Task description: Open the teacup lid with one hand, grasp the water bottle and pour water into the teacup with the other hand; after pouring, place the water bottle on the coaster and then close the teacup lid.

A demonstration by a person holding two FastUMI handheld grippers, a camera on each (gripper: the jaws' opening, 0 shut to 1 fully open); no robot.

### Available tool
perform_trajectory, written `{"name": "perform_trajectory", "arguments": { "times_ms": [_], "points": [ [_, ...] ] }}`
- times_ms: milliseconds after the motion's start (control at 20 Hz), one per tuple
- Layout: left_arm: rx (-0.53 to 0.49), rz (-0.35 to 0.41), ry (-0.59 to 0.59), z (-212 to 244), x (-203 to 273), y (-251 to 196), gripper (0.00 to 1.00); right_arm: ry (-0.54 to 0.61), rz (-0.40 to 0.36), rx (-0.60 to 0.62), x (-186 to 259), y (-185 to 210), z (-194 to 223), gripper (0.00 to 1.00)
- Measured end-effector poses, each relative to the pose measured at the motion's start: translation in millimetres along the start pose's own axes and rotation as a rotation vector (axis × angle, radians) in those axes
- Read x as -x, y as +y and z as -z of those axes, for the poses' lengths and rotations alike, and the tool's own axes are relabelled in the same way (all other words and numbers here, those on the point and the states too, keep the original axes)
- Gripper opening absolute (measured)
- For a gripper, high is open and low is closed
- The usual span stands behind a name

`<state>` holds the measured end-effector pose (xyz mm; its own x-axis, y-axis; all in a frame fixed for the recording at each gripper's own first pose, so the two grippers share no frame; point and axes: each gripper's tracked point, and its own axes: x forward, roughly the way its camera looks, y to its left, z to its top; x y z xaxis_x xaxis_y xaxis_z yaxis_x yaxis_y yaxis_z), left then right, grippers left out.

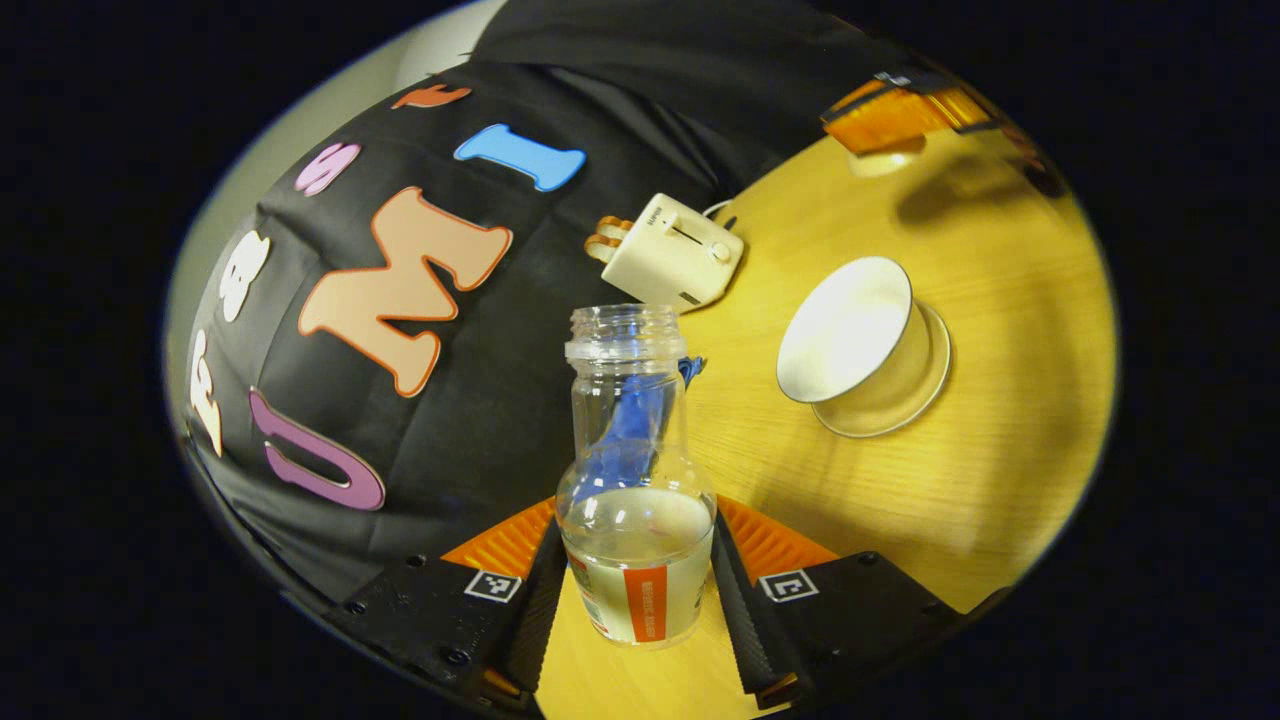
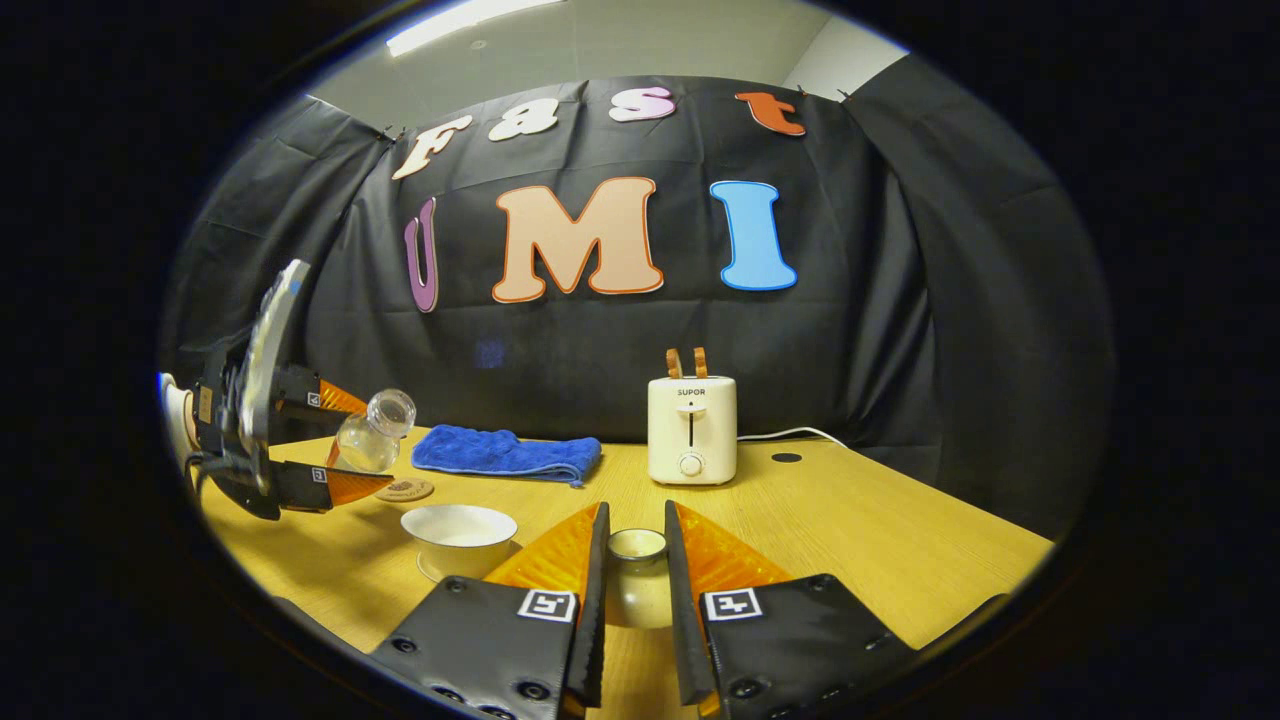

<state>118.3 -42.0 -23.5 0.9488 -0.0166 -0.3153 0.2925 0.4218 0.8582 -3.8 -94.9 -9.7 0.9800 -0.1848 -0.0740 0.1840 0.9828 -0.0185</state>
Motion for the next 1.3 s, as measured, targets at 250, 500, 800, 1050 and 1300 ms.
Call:
{"name": "perform_trajectory", "arguments": {
  "times_ms": [250, 500, 800, 1050, 1300],
  "points": [
    [-0.144, 0.022, 0.010, -7.8, -7.1, -7.2, 0.71, 0.000, 0.002, 0.001, -0.6, -0.5, -0.2, 0.32],
    [-0.288, 0.039, 0.048, -3.5, -12.3, -9.3, 0.70, 0.000, 0.004, 0.001, -1.1, -1.4, 0.4, 0.32],
    [-0.425, 0.035, 0.062, -3.8, -11.4, -6.9, 0.70, 0.000, 0.005, 0.001, -1.2, -2.1, 0.6, 0.32],
    [-0.543, 0.011, 0.066, -7.7, -8.9, 0.3, 0.70, 0.000, 0.006, 0.001, -1.1, -2.2, 0.3, 0.32],
    [-0.632, 0.000, 0.079, -9.7, -9.3, 9.4, 0.70, 0.000, 0.005, 0.001, -1.1, -2.0, -0.1, 0.32]
  ]
}}
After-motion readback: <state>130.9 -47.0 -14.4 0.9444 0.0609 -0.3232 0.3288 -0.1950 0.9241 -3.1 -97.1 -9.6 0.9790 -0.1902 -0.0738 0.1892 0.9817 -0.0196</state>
